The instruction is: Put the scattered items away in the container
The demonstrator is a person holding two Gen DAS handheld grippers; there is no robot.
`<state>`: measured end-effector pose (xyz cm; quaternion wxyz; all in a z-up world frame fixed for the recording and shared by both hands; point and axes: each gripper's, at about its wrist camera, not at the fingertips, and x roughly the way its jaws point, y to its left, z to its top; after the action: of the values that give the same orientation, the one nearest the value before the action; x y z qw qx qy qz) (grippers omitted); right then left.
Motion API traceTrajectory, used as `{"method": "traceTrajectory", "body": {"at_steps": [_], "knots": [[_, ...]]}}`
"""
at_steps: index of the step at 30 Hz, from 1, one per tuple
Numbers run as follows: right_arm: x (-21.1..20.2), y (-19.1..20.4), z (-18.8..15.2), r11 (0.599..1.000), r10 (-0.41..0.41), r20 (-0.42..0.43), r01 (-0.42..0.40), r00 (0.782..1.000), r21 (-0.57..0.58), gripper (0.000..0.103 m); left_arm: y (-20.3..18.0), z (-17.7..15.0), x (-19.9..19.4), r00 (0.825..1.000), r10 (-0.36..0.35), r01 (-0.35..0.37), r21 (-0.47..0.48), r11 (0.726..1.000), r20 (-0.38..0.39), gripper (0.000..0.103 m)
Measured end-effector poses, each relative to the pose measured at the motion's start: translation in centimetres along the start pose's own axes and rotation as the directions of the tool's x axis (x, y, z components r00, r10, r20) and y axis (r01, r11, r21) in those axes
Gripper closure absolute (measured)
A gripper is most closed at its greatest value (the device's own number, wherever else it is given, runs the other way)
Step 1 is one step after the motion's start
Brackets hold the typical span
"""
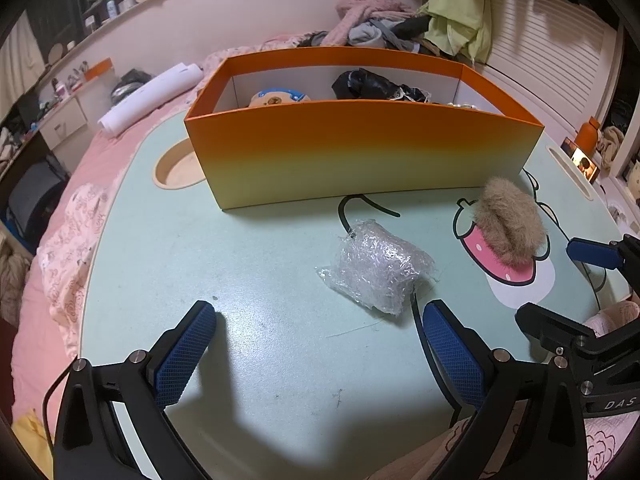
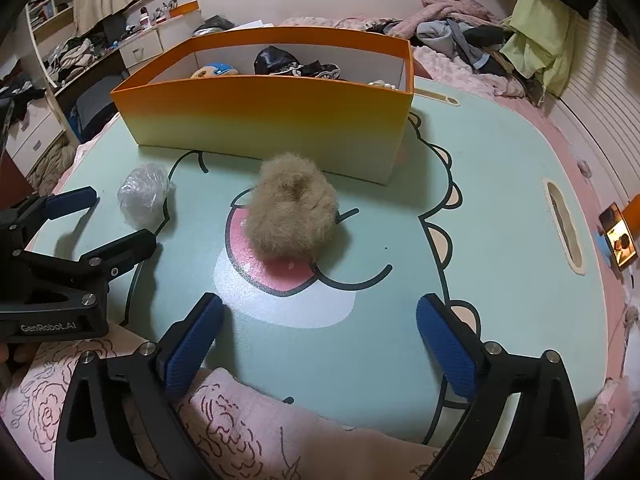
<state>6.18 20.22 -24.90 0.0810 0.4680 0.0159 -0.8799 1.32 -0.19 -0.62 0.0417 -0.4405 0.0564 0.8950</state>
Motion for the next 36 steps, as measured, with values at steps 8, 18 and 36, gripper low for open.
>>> {"method": "traceTrajectory", "body": {"at_steps": [8,18,36], "knots": [[-0.1,0.3,0.0,1.0,0.0,-0.001,0.0,1.0,-0.001,0.004,0.0,0.0,0.0,1.0,-0.001,0.001,0.001,1.0,0.0,0.0],[-0.1,0.4,0.0,1.0,-0.001,-0.001,0.001,1.0,0.0,0.004,-0.1,0.1,0.0,1.0,-0.002,0.002,0.002,1.0,0.0,0.0],[-0.1,0.6,-0.1,1.0,0.001,-0.002,-0.001,1.0,0.005,0.003,1.8,0.3,-1.7,0.999,0.001,0.002,-0.056,0.998,0.04,0.001]]}}
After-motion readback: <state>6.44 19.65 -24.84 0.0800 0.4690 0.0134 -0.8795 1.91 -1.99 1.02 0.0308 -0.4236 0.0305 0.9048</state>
